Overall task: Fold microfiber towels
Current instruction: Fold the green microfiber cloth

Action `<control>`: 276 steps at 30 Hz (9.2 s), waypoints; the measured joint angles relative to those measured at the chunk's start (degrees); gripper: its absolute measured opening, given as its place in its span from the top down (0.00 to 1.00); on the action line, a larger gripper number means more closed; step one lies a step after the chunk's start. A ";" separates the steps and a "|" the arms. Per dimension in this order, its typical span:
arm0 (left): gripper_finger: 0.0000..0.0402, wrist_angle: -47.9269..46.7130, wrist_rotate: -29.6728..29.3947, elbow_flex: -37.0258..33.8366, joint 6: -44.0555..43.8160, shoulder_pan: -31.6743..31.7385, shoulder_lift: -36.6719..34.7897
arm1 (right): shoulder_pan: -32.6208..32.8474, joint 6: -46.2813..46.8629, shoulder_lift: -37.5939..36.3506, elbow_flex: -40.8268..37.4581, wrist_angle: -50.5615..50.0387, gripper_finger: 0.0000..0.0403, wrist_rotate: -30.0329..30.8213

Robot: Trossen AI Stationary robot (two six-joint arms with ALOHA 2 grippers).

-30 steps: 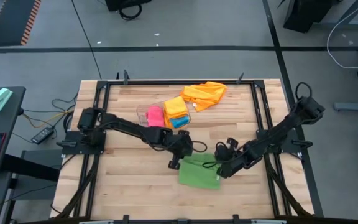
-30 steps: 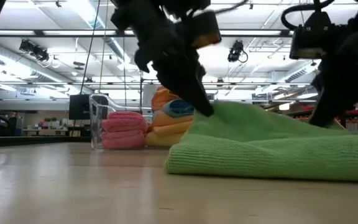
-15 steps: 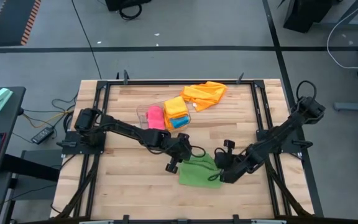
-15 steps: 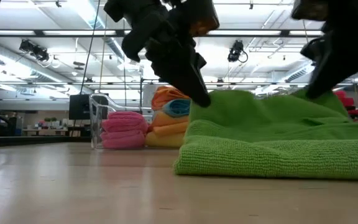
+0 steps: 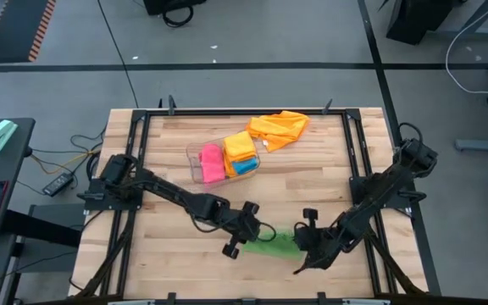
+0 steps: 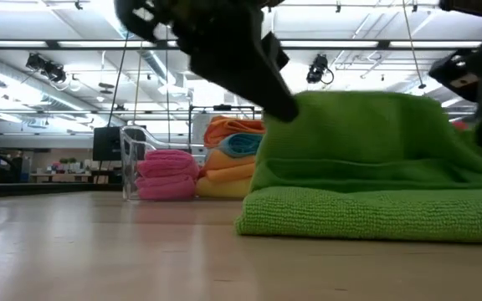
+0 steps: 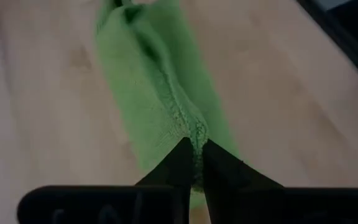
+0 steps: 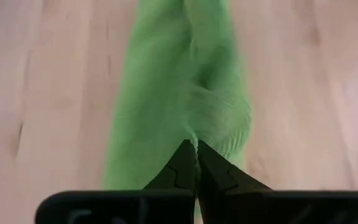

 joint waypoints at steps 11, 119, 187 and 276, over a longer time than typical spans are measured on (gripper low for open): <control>0.92 2.86 -0.02 0.04 -4.76 -3.76 4.55 | 4.01 2.15 2.24 0.61 4.89 0.97 -0.81; 0.95 -2.59 -9.12 -0.07 27.27 -4.28 4.99 | 1.47 9.07 6.17 -3.56 23.11 0.58 16.15; 0.58 -0.19 -4.35 0.21 -4.37 0.71 8.73 | -4.47 6.91 23.39 -3.14 45.53 0.58 14.42; 0.54 -6.04 -4.30 0.02 1.98 1.38 1.75 | -0.17 -41.73 17.48 12.31 -0.66 0.99 -6.35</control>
